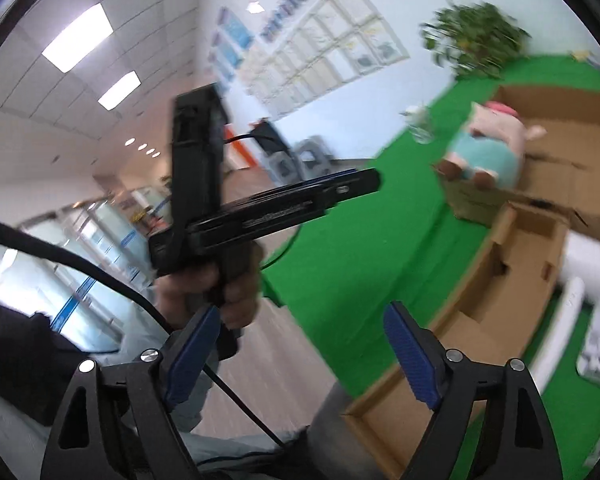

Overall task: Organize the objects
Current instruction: 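Move the left gripper to the narrow cardboard tray and grasp its wall, then lift the cardboard tray with the left gripper and carry it over the large box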

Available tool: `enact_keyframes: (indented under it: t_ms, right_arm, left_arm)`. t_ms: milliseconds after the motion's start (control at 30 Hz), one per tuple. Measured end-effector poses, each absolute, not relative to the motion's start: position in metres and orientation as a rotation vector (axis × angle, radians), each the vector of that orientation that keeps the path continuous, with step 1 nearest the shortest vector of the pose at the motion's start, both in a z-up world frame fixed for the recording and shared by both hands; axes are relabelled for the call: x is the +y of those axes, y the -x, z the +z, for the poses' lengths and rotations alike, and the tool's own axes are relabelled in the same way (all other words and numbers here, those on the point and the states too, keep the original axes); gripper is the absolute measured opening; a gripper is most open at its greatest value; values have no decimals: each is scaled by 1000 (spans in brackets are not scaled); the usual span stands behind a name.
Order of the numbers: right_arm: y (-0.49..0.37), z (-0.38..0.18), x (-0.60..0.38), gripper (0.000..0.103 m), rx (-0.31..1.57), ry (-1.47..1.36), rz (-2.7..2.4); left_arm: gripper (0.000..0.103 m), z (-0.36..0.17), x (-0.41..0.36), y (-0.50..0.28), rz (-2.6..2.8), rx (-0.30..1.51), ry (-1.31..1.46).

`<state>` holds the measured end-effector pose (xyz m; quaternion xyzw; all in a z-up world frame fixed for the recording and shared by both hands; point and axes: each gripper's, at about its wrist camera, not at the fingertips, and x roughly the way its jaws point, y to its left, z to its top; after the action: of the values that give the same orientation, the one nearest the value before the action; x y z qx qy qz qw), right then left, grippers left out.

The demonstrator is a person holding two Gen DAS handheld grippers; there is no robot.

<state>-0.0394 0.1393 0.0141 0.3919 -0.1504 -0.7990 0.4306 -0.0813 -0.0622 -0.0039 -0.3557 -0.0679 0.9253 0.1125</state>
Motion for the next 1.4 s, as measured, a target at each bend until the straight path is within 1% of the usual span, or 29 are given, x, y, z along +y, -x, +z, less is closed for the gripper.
enact_keyframes:
  t_ms: [67, 167, 267, 333, 367, 400, 467, 500, 633, 767, 867, 933, 1000, 1100, 1267, 1400]
  right_arm:
    - [52, -4, 148, 84, -370, -1088, -2116]
    - [61, -29, 161, 84, -289, -1239, -2307]
    - [62, -37, 165, 84, -213, -1278, -2405]
    - [64, -39, 161, 81, -151, -1284, -2476]
    - [65, -41, 159, 76, -112, -1289, -2511]
    - [67, -43, 156, 67, -73, -1295, -2547]
    - [71, -47, 152, 57, -7, -1307, -2605]
    - [66, -52, 154, 51, 11, -1310, -2621]
    - [70, -56, 150, 41, 30, -1291, -2645]
    - [67, -54, 145, 26, 12, -1287, -2621]
    - [51, -49, 138, 26, 2, -1310, -2608]
    - [39, -50, 137, 25, 9, -1308, -2596]
    - [33, -51, 141, 21, -32, -1314, -2576]
    - [34, -51, 143, 16, -42, -1303, -2606]
    - [35, -48, 143, 15, -35, -1268, -2632]
    - [32, -38, 141, 15, -10, -1186, -2675]
  left_arm:
    - [29, -27, -46, 94, 2641, -195, 1118]
    - [29, -51, -28, 105, 2564, -198, 1185]
    - [29, -71, -15, 113, 2511, -202, 1235]
    - [29, -80, -10, 115, 2496, -204, 1263]
    - [29, -83, -8, 115, 2488, -204, 1273]
    - [29, -85, -5, 115, 2485, -200, 1284]
    - [29, -89, -3, 111, 2479, -195, 1296]
    - [26, -92, -1, 109, 2477, -193, 1303]
    - [22, -93, -2, 100, 2495, -210, 1292]
    - [20, -91, 2, 89, 2525, -235, 1331]
    - [20, -88, 13, 71, 2535, -181, 1350]
    - [20, -90, 8, 63, 2519, -234, 1360]
    - [19, -90, 4, 60, 2527, -285, 1361]
    - [18, -89, 9, 61, 2572, -268, 1366]
    - [15, -84, 12, 65, 2612, -245, 1348]
    - [12, -69, 14, 65, 2678, -202, 1298]
